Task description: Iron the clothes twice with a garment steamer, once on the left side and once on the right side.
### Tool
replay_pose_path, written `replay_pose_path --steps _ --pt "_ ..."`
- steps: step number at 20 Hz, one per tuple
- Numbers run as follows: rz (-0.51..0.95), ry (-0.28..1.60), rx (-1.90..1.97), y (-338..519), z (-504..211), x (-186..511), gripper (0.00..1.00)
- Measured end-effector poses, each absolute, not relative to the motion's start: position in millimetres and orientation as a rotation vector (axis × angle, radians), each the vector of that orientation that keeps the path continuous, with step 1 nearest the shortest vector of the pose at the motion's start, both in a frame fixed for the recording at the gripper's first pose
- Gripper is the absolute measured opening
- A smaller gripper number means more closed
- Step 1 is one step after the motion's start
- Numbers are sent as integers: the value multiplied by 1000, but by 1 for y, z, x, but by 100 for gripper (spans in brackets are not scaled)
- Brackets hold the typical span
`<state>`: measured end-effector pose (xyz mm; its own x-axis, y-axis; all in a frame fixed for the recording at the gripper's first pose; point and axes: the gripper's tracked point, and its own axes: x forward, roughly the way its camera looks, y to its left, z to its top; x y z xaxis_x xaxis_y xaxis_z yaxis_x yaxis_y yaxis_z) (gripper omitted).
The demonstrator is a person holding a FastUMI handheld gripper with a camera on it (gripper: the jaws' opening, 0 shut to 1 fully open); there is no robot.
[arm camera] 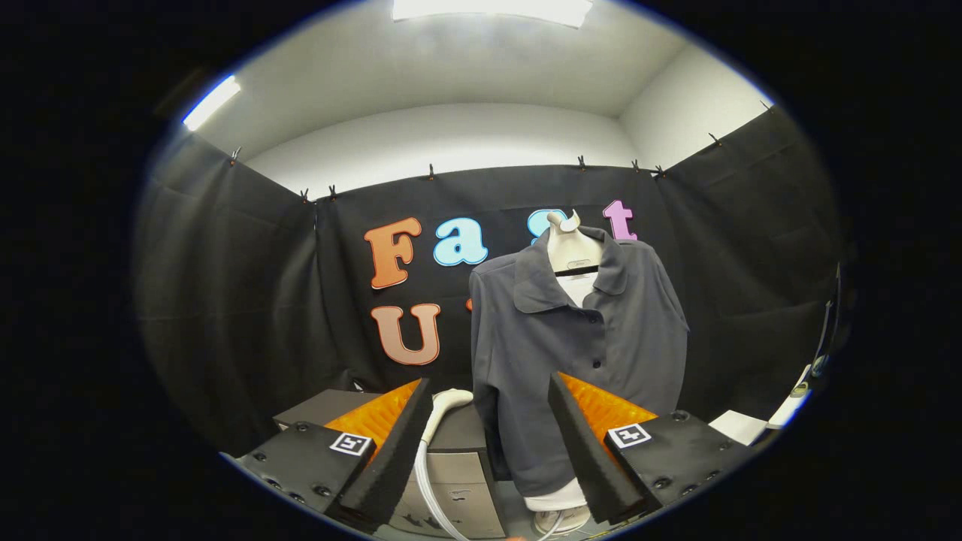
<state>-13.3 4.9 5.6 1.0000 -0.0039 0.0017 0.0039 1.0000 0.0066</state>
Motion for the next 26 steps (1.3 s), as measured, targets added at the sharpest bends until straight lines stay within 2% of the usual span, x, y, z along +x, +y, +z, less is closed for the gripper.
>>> replay_pose_path --steps 4,7,14,26 --pt "37 24 16 29 0 -7 98" --pt "122 95 49 65 -15 2 98" --pt "180 207 -6 122 -37 43 98" --pt "126 518 -102 177 -124 209 99"
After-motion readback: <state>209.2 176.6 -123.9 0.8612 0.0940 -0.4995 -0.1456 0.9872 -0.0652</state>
